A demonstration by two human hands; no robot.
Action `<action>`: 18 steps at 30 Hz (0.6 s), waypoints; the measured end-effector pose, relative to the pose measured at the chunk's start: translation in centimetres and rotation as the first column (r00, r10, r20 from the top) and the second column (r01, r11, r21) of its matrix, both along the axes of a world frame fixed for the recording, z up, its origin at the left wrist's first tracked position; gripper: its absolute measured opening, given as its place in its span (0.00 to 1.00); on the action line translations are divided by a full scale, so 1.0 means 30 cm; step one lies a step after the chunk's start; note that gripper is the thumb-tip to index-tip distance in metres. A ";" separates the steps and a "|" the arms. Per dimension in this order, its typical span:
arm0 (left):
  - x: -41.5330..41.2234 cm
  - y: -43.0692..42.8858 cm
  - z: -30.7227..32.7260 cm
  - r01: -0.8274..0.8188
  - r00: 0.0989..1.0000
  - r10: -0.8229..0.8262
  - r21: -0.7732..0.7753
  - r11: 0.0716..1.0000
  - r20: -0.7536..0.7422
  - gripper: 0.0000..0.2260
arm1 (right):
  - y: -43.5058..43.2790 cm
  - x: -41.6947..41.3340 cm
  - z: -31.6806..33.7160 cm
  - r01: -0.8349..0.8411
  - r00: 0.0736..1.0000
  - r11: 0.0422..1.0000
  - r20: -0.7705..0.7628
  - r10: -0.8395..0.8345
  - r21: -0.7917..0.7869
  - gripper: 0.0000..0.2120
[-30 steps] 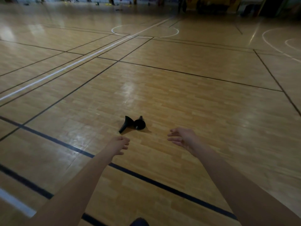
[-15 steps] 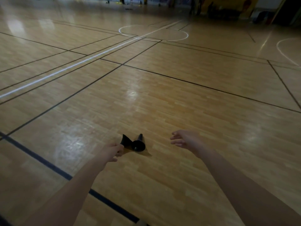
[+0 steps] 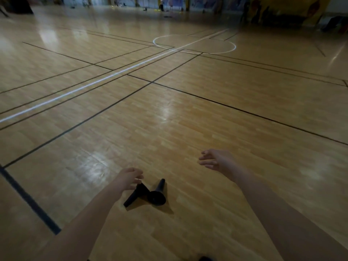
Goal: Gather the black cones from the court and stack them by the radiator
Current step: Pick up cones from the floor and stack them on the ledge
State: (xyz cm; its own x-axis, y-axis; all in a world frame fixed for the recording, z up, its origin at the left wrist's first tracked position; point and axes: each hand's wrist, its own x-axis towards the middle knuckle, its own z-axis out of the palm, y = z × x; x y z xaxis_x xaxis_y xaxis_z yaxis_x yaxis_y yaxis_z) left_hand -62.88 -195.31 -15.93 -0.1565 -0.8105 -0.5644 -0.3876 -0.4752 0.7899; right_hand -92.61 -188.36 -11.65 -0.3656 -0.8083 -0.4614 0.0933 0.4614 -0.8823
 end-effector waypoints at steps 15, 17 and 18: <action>-0.414 -0.373 -0.112 -0.359 0.932 0.353 0.089 0.929 0.077 0.11 | -0.781 -0.382 -0.157 -0.428 0.901 0.889 0.005 0.433 0.163 0.10; -0.414 -0.423 -0.149 -0.381 0.924 0.374 0.109 0.918 0.077 0.12 | -0.873 -0.361 -0.183 -0.478 0.875 0.860 0.013 0.483 0.178 0.09; -0.412 -0.455 -0.168 -0.394 0.919 0.388 0.124 0.911 0.069 0.12 | -0.925 -0.348 -0.201 -0.500 0.862 0.846 0.015 0.507 0.183 0.08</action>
